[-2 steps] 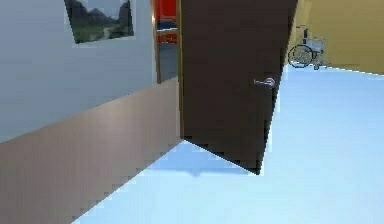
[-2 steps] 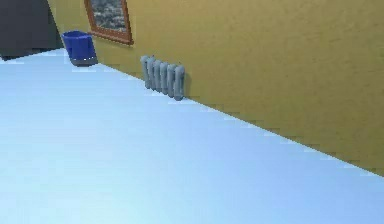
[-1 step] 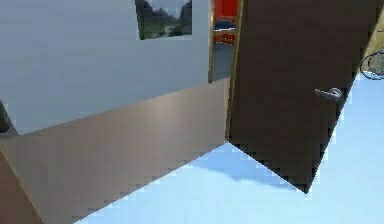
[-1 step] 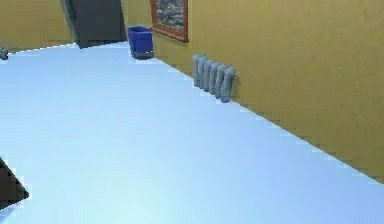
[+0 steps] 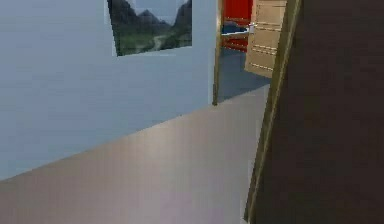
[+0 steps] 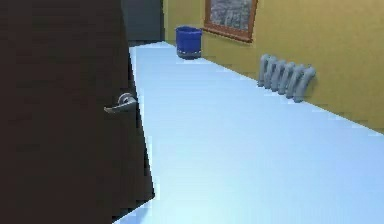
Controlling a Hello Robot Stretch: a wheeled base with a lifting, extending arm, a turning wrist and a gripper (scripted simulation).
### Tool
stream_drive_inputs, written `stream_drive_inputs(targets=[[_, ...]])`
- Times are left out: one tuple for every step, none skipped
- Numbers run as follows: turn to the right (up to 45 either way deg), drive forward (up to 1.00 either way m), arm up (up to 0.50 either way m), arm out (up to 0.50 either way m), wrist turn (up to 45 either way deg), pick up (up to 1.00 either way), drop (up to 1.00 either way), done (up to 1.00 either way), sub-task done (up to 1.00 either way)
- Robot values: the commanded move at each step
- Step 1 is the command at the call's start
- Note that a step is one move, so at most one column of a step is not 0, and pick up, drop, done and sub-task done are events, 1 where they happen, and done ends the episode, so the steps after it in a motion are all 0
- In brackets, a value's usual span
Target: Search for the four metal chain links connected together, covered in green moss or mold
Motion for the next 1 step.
stream_drive_inputs(targets=[[0.0,1.00,0.00,0.00,0.0,0.00,0.00,0.00,0.00]])
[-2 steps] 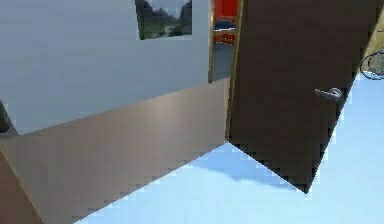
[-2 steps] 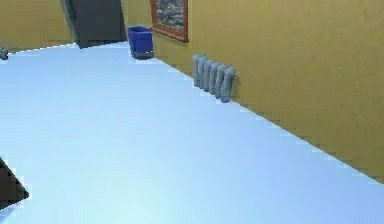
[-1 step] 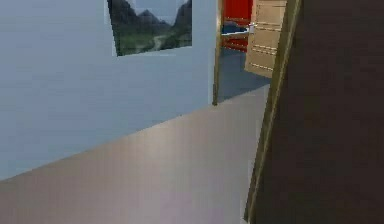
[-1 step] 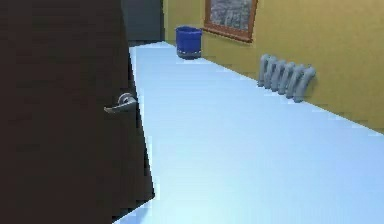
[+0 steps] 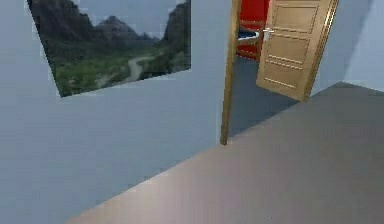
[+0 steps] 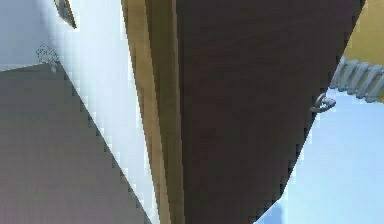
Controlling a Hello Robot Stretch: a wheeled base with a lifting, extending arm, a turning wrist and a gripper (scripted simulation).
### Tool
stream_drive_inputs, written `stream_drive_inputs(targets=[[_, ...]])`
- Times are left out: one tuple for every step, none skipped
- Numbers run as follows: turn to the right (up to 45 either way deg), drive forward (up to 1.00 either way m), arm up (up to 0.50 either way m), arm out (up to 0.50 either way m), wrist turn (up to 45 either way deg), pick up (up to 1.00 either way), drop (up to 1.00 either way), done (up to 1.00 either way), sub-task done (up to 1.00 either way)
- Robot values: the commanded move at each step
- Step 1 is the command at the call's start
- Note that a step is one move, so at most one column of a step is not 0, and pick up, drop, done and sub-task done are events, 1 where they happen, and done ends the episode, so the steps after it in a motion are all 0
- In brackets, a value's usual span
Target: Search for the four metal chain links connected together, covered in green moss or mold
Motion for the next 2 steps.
stream_drive_inputs(targets=[[-6.0,0.00,0.00,0.00,0.0,0.00,0.00,0.00,0.00],[0.0,0.25,0.00,0.00,0.0,0.00,0.00,0.00,0.00]])
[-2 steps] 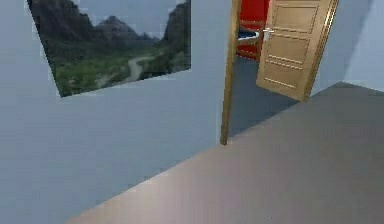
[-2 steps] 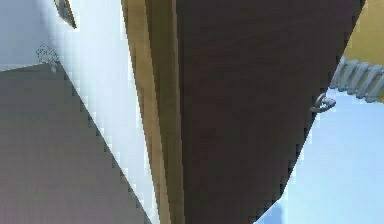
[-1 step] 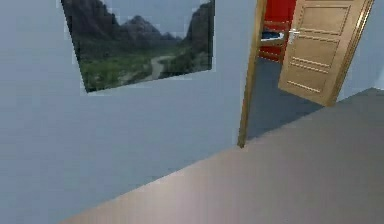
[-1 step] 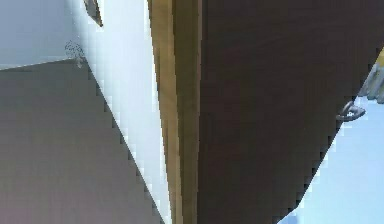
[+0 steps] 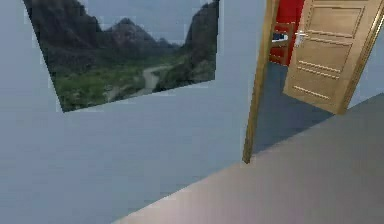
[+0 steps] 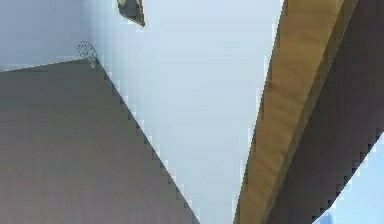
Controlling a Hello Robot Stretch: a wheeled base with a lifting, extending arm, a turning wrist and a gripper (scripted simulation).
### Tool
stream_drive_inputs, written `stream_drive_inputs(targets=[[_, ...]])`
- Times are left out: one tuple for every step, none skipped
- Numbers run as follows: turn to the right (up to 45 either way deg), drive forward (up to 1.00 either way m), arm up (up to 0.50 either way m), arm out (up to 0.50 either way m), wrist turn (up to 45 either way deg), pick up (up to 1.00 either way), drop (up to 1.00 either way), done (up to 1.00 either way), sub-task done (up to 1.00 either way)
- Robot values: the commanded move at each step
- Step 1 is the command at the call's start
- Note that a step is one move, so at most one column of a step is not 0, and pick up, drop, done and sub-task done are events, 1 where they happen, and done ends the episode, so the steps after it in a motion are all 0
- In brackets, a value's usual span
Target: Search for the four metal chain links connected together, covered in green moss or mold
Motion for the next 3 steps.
stream_drive_inputs(targets=[[42.0,0.00,0.00,0.00,0.0,0.00,0.00,0.00,0.00],[0.0,1.00,0.00,0.00,0.0,0.00,0.00,0.00,0.00],[0.0,0.70,0.00,0.00,0.0,0.00,0.00,0.00,0.00]])
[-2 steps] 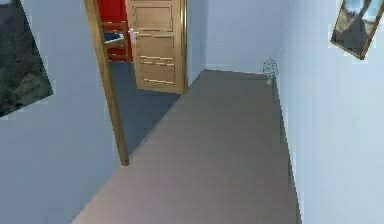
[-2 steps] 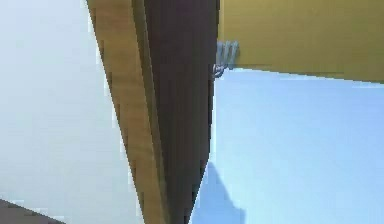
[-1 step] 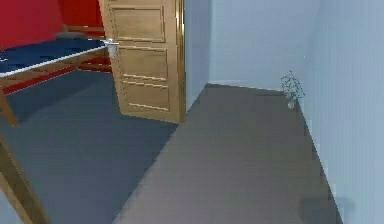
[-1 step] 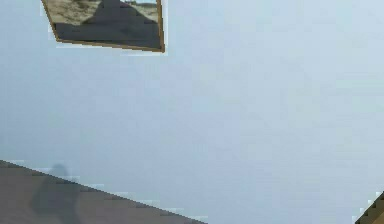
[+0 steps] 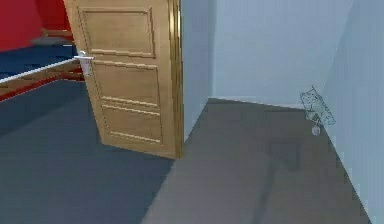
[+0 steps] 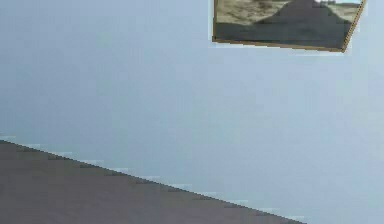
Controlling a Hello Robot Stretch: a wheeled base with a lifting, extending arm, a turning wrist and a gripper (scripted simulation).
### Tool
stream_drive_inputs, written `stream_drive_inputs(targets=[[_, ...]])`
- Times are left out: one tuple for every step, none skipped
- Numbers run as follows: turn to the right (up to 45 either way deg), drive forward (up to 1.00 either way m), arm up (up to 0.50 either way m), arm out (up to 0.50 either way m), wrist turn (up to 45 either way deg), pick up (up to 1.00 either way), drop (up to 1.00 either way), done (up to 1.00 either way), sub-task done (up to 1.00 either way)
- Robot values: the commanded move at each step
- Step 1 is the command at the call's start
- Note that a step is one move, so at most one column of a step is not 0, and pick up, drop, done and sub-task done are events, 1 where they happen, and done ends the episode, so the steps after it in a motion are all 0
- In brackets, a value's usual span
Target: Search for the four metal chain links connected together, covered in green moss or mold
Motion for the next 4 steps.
stream_drive_inputs(targets=[[-36.0,0.00,0.00,0.00,0.0,0.00,0.00,0.00,0.00],[0.0,0.40,0.00,0.00,0.0,0.00,0.00,0.00,0.00],[-36.0,0.00,0.00,0.00,0.0,0.00,0.00,0.00,0.00],[0.0,1.00,0.00,0.00,0.0,0.00,0.00,0.00,0.00]])
